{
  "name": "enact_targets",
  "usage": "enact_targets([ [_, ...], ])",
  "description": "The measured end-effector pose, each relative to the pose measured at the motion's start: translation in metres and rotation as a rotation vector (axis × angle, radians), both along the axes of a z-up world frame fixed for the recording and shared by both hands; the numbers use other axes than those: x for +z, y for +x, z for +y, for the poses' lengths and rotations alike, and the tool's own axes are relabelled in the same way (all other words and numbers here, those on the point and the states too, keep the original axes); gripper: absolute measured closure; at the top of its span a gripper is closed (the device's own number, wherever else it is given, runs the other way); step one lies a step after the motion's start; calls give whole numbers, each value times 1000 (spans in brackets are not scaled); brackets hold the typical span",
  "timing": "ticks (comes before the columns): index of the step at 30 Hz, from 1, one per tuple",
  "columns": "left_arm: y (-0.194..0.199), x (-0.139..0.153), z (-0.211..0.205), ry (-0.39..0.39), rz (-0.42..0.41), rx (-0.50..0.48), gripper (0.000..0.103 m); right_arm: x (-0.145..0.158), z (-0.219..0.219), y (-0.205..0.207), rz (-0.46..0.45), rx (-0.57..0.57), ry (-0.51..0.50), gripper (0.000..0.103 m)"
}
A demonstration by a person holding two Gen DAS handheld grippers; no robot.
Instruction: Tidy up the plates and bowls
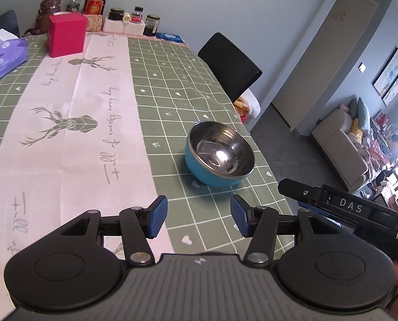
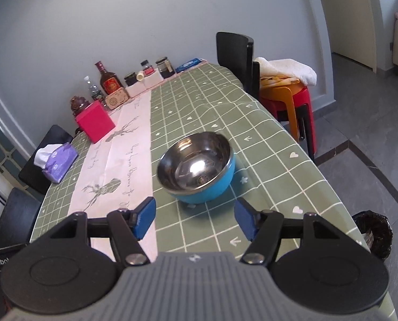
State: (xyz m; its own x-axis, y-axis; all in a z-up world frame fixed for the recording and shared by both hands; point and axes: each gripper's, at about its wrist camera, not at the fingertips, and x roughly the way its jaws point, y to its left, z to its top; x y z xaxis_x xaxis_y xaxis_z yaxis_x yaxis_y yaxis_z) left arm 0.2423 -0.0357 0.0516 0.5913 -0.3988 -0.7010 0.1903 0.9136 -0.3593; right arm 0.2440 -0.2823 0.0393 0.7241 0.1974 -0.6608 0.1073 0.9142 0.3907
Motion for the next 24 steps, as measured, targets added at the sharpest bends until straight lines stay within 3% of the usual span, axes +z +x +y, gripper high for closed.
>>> enact_targets([
  [5,38,-9,-13,32,35,9,43,-14,-13,34,67,-28,47,45],
  [7,54,-15,-17,46,55,7,48,-22,-17,46,95,-35,66,51],
  [10,77,-25,-24,61,81,10,56,-31,-22,61,130,-37,83,52],
  [15,109,-45,-33,48,135,36,61,-40,-27,82,165,-48,81,60],
  [18,124,-56,-38,49,156,55,67,-46,-27,93,184,-48,90,68],
  [24,140,-67,-48,74,158,70,71,-55,-25,108,210,-42,98,73],
])
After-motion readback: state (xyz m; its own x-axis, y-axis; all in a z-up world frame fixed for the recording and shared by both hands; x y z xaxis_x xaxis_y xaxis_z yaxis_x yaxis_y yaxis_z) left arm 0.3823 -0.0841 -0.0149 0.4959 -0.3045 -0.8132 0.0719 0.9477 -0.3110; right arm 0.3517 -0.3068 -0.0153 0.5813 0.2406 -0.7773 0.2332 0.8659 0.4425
